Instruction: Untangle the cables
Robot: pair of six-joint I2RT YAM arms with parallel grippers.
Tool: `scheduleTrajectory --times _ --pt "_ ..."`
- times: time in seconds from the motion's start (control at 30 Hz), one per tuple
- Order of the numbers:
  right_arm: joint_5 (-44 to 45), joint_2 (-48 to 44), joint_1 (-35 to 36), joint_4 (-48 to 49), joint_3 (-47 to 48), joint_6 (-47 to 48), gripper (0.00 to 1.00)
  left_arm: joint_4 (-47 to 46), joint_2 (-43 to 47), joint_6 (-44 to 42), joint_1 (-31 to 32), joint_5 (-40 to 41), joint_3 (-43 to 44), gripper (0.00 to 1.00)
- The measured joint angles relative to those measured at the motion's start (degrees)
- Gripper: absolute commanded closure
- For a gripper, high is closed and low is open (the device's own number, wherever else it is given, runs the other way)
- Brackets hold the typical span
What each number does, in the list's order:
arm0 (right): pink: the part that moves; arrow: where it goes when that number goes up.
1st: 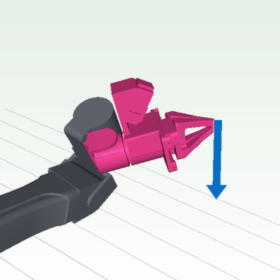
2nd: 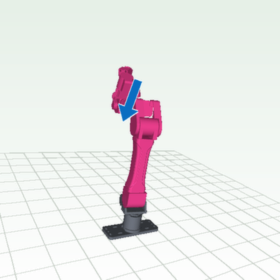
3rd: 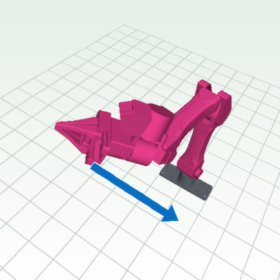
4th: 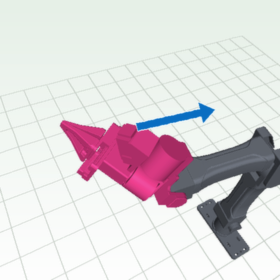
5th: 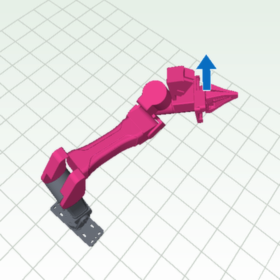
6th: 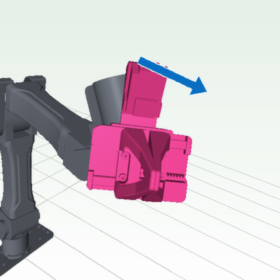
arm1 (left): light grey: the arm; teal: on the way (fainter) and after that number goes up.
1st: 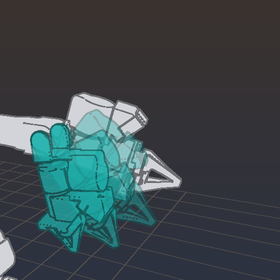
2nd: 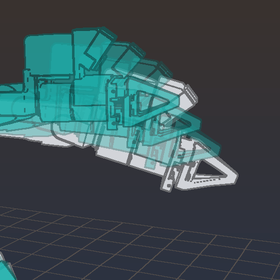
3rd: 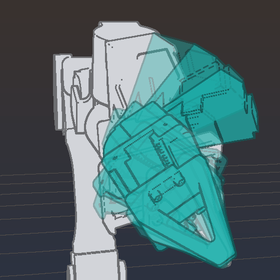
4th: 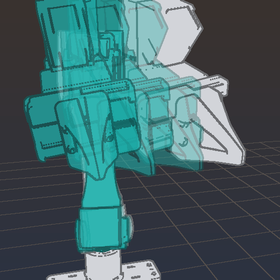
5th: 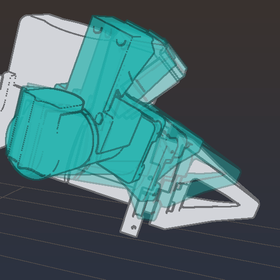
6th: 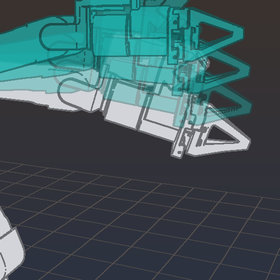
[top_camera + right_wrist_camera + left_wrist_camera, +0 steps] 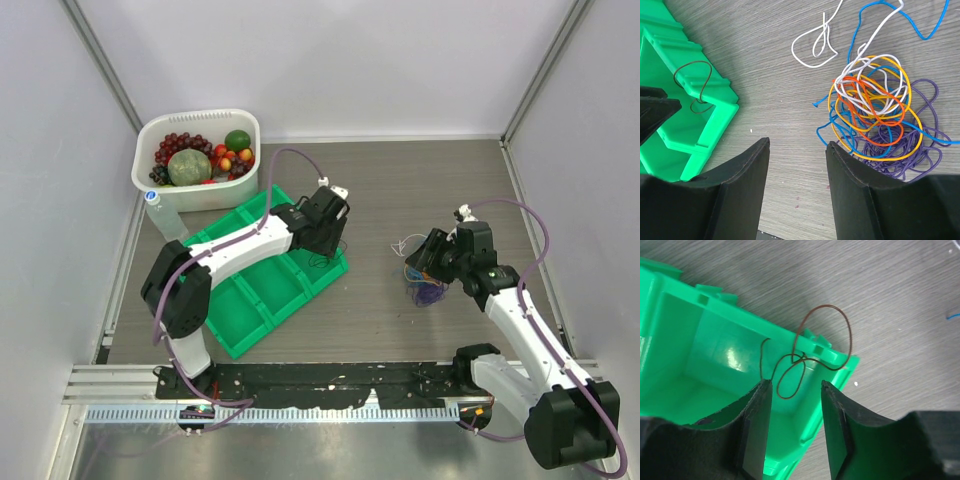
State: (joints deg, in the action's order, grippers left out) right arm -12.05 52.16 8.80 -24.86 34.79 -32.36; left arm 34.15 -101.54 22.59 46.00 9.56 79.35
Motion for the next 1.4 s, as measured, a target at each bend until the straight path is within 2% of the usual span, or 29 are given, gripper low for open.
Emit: scheduleTrajectory --times 0.13,0.2,0.3,0.33,0.43,0.53,0.57,0.77,1.03,1.17,1.4 --pt "-1.0 -0.1 0.0 -0.1 0.0 0.7 0.46 0.4 -0.4 -0.2 0.0 2.1 -0.2 0.42" --pt "-1.8 -0.1 0.0 -0.1 0.0 0.8 0.46 -0.2 -0.7 -0.1 0.0 3.3 -1.4 0.42" --pt "-2.5 -0.1 0.0 -0.1 0.0 1.0 0.46 -0.8 -1.1 0.2 0.0 4.5 -4.5 0.48" --pt "-2.7 0.0 0.0 -0.1 0.0 1.0 0.46 -0.8 -1.4 0.5 0.0 4.9 -5.2 0.52" --pt "-3.1 0.0 0.0 -0.1 0.0 1.1 0.46 -1.0 -3.1 0.9 0.0 5.2 -5.8 0.73" --pt "-3.2 0.0 0.0 -0.1 -0.1 1.2 0.46 -1.4 -3.9 0.7 0.0 5.2 -5.8 0.98" --pt "-3.2 0.0 0.0 -0.2 -0.1 1.3 0.46 -1.8 -3.8 0.6 0.0 5.2 -5.8 1.0" --pt "-2.8 0.3 0.0 -0.5 -0.1 1.7 0.46 -2.2 -2.0 -0.7 0.4 5.1 -5.4 1.0" --pt "-2.6 -1.0 0.0 -0.9 -0.1 1.9 0.46 -0.9 15.9 -0.7 1.0 2.7 -5.1 1.0" --pt "-2.6 -1.6 0.0 -0.9 -0.1 1.9 0.46 -0.9 21.9 -0.3 1.0 3.8 -5.3 1.0" --pt "-2.0 -1.6 0.0 -0.9 -0.1 1.8 0.46 -1.6 18.4 -0.1 1.0 5.9 -9.4 1.0"
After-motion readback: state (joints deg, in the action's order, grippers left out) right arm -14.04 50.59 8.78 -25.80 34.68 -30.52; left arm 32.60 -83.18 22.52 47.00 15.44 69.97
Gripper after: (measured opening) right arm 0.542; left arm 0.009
